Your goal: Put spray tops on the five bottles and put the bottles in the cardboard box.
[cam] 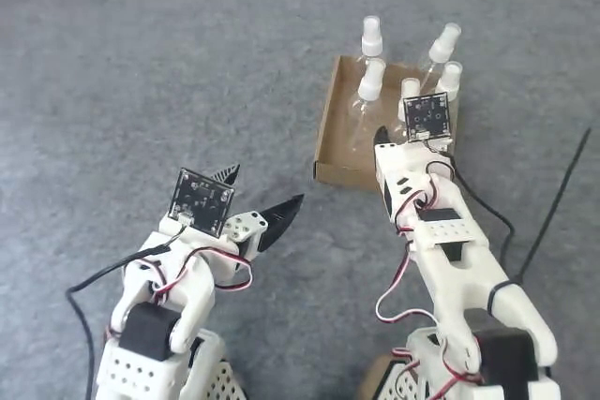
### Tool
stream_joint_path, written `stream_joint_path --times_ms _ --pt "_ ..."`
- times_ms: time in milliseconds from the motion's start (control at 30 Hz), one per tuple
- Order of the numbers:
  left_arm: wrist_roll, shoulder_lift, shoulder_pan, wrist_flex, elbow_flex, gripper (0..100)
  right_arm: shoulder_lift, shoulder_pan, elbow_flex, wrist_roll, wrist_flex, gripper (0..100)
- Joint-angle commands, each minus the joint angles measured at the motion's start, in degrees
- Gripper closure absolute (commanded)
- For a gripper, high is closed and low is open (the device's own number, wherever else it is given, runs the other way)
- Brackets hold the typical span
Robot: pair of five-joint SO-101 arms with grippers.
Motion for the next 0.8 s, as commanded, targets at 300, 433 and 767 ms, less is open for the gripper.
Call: stream_joint_path --times_ms 300,433,767 --pt "-0.4 -0.6 0.4 -1.3 -0.4 67 -1.3 0.7 4.2 -0.2 -8.1 81.4" --pt "-0.4 -0.6 0.4 -1.3 -0.4 67 -1.3 0.7 6.7 -0.1 -11.9 81.4" --pt "-0.4 -0.5 0.4 -1.3 -0.4 67 -1.3 0.7 6.8 0.1 -12.4 81.0"
